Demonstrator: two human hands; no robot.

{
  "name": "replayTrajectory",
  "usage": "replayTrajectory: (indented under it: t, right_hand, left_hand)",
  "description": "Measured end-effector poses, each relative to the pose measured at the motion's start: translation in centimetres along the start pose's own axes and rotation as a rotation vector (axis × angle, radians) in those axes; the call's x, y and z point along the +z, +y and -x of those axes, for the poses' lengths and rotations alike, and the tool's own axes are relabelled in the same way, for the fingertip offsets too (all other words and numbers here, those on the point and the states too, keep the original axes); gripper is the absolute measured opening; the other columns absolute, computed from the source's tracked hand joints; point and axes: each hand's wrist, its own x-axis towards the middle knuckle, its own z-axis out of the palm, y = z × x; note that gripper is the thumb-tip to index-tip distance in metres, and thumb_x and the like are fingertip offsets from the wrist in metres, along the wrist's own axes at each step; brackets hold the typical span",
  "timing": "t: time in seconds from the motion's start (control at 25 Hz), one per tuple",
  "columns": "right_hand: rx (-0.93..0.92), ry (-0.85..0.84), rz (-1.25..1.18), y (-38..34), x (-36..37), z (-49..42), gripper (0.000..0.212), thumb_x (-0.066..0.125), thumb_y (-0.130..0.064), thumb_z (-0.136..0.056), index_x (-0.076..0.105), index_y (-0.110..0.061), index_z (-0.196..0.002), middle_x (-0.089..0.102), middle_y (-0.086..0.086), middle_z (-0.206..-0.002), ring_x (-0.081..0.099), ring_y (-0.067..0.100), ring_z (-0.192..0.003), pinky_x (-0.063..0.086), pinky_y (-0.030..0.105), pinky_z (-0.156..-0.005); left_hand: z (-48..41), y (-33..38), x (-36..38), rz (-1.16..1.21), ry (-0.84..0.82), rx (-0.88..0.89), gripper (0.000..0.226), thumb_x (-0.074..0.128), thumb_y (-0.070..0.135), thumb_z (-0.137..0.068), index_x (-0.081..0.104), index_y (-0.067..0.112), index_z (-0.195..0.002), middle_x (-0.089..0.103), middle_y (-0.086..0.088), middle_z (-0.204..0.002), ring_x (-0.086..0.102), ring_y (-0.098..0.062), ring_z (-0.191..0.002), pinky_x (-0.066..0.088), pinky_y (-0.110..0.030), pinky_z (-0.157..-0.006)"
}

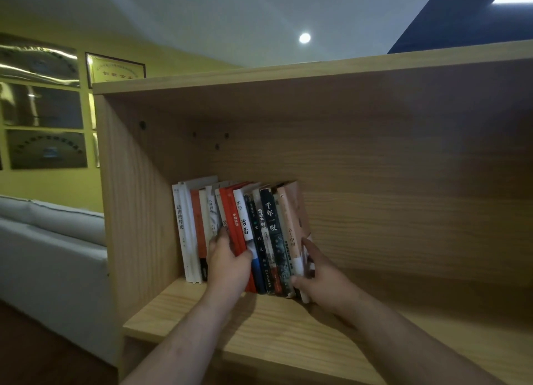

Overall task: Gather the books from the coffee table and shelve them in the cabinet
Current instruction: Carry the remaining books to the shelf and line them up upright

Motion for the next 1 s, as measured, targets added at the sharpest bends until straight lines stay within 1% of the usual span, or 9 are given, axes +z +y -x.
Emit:
replayTrajectory:
  t: [0.08,0.12,0.28,0.4,0.48,0.6,0.84,0.92,1.0]
  right_hand:
    - [-0.028,0.005,-0.016,0.0,0.9,-0.3,0.072,0.064,-0.013,-0.098,0.025,-0.046,-0.149,0.049,-0.014,-0.128,0.049,0.005,-0.115,0.045,0.011,-0.078]
    - [-0.038,0.020,-0.017,0.3,1.2,-0.5,0.075,0.065,-0.017,-0.097,0.023,-0.044,-0.153,0.047,-0.014,-0.130,0.047,0.005,-0.117,0.045,0.013,-0.082]
    - [-0.026,0.076,-0.007,1.3,1.7,-0.7,0.084,0.069,-0.032,-0.094,0.015,-0.050,-0.157,0.041,-0.007,-0.148,0.046,0.011,-0.130,0.045,0.033,-0.103]
    - [-0.013,0.078,-0.014,1.5,1.8,-0.7,0.085,0.071,-0.035,-0.092,0.017,-0.053,-0.155,0.042,-0.007,-0.150,0.048,0.014,-0.131,0.048,0.041,-0.109]
    - [-0.008,0.079,-0.026,1.5,1.8,-0.8,0.085,0.072,-0.036,-0.091,0.019,-0.055,-0.154,0.043,-0.008,-0.148,0.049,0.015,-0.132,0.047,0.044,-0.110]
    - [-0.001,0.087,-0.022,1.7,1.7,-1.0,0.086,0.073,-0.037,-0.089,0.020,-0.056,-0.153,0.044,-0.007,-0.147,0.050,0.016,-0.131,0.047,0.046,-0.110]
    - [-0.019,0.079,-0.009,1.6,1.7,-0.9,0.085,0.071,-0.035,-0.092,0.018,-0.051,-0.156,0.042,-0.011,-0.143,0.049,0.015,-0.131,0.047,0.042,-0.109]
    - [-0.016,0.070,-0.016,1.5,1.7,-0.8,0.085,0.070,-0.034,-0.093,0.016,-0.051,-0.156,0.041,-0.012,-0.140,0.049,0.016,-0.131,0.047,0.041,-0.108]
    - [-0.020,0.079,-0.014,1.5,1.7,-0.7,0.084,0.071,-0.034,-0.093,0.017,-0.051,-0.156,0.042,-0.009,-0.144,0.049,0.016,-0.132,0.047,0.040,-0.108]
  left_hand:
    - [-0.5,-0.1,-0.5,-0.061,-0.006,0.024,0.046,0.061,0.027,-0.092,0.051,0.035,-0.135,0.050,0.002,-0.128,0.052,-0.021,-0.120,0.043,-0.049,-0.109]
    - [-0.7,0.1,-0.9,-0.141,-0.018,0.034,0.045,0.059,0.028,-0.092,0.051,0.033,-0.135,0.052,-0.001,-0.126,0.054,-0.024,-0.119,0.046,-0.050,-0.107]
    - [-1.3,0.1,-3.1,-0.485,-0.019,0.184,0.024,0.052,0.020,-0.094,0.065,0.022,-0.115,0.064,0.002,-0.104,0.065,-0.017,-0.098,0.059,-0.037,-0.084]
    - [-2.5,1.5,-5.6,-0.400,0.112,0.210,0.019,0.056,0.015,-0.095,0.065,0.023,-0.111,0.061,0.007,-0.093,0.061,-0.009,-0.079,0.049,-0.021,-0.061]
    - [-4.5,2.6,-7.3,-0.320,0.118,0.167,0.035,0.058,0.017,-0.095,0.053,0.030,-0.127,0.060,0.007,-0.083,0.061,-0.011,-0.072,0.043,-0.021,-0.054]
    - [-6.4,3.8,-8.4,-0.402,-0.049,0.126,0.063,0.058,0.017,-0.095,0.034,0.036,-0.150,0.061,0.002,-0.076,0.060,-0.014,-0.065,0.045,-0.025,-0.053]
    - [-7.8,4.0,-9.4,-0.621,-0.075,0.140,0.057,0.061,0.033,-0.092,0.041,0.036,-0.146,0.069,-0.001,-0.103,0.060,-0.012,-0.072,0.047,-0.024,-0.057]
    - [-7.4,3.9,-9.3,-0.605,-0.042,0.173,0.056,0.068,0.040,-0.089,0.043,0.035,-0.139,0.066,0.003,-0.097,0.066,-0.015,-0.078,0.056,-0.029,-0.063]
    - [-7.1,4.0,-8.8,-0.624,0.028,0.250,0.052,0.070,0.039,-0.088,0.044,0.031,-0.132,0.065,0.000,-0.110,0.068,-0.020,-0.092,0.061,-0.038,-0.074]
